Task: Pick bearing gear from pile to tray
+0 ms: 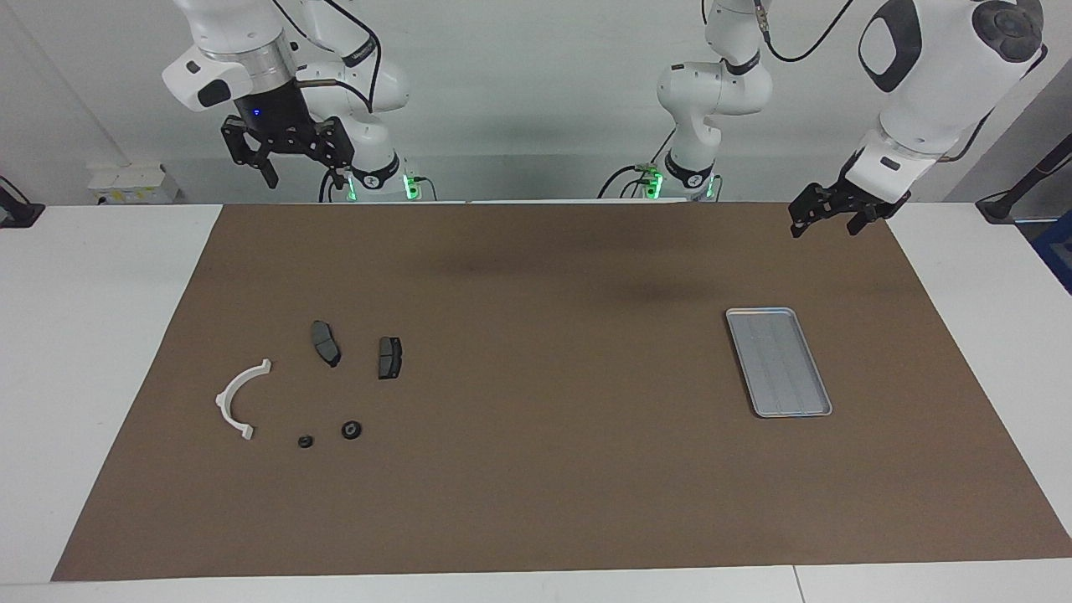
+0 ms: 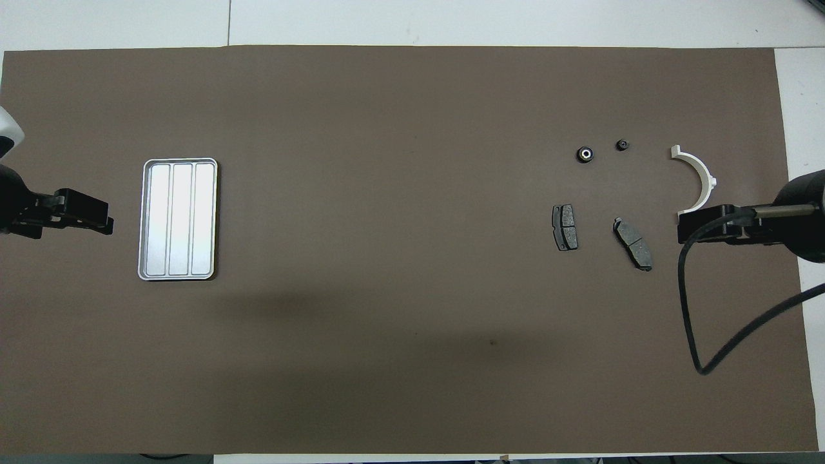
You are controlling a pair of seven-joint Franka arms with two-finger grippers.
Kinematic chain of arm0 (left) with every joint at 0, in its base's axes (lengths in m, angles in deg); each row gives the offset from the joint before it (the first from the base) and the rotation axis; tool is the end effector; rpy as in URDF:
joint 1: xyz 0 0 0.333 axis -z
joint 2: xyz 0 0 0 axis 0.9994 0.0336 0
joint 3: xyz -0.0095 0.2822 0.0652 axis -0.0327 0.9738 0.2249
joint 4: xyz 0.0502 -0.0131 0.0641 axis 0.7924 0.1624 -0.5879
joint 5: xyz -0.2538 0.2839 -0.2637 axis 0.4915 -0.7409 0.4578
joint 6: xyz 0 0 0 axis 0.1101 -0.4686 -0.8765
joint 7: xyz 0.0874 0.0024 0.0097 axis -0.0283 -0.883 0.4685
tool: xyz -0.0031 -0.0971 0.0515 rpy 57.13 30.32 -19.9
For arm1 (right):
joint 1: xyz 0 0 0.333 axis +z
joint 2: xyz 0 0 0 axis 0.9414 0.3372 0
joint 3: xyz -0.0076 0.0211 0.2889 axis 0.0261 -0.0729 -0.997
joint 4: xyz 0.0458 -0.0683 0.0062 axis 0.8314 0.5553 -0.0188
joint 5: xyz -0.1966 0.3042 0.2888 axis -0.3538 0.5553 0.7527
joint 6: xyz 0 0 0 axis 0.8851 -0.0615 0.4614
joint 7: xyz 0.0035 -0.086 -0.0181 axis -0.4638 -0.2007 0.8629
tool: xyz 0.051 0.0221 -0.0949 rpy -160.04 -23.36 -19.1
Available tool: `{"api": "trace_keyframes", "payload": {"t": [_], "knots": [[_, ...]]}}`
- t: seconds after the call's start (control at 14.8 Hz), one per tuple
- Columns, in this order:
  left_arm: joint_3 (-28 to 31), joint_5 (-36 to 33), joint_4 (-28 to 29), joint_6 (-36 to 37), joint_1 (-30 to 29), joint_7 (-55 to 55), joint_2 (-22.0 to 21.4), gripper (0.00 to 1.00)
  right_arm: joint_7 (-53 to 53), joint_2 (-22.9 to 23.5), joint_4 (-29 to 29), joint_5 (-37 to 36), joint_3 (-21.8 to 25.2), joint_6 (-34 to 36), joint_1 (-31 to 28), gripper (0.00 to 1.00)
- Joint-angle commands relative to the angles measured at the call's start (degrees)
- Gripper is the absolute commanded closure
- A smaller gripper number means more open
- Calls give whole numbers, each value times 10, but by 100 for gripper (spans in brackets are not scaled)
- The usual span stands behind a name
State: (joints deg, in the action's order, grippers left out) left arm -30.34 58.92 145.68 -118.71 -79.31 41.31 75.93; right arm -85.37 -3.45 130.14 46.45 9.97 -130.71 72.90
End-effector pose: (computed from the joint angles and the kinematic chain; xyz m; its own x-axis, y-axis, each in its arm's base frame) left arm 0.6120 -0.0222 0.5555 0.9932 -0.0227 -0.1144 -0.0214 -0.9997 0.0128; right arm 0.5732 0.0708 0.6399 0.9987 -0.0510 -0.0010 -0.0510 -0.9987 0.0045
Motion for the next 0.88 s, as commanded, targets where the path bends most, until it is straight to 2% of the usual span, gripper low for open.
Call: {"api": "trace_keyframes", "payload": {"t": [0.0,0.81], "knots": [[5,5,18,-7,6,2,-17,0,9,-6,11,12,-4,-9,-9,0],[5,5,18,-7,6,2,-17,0,15,-10,15,11,-2,-7,-16,0]]}}
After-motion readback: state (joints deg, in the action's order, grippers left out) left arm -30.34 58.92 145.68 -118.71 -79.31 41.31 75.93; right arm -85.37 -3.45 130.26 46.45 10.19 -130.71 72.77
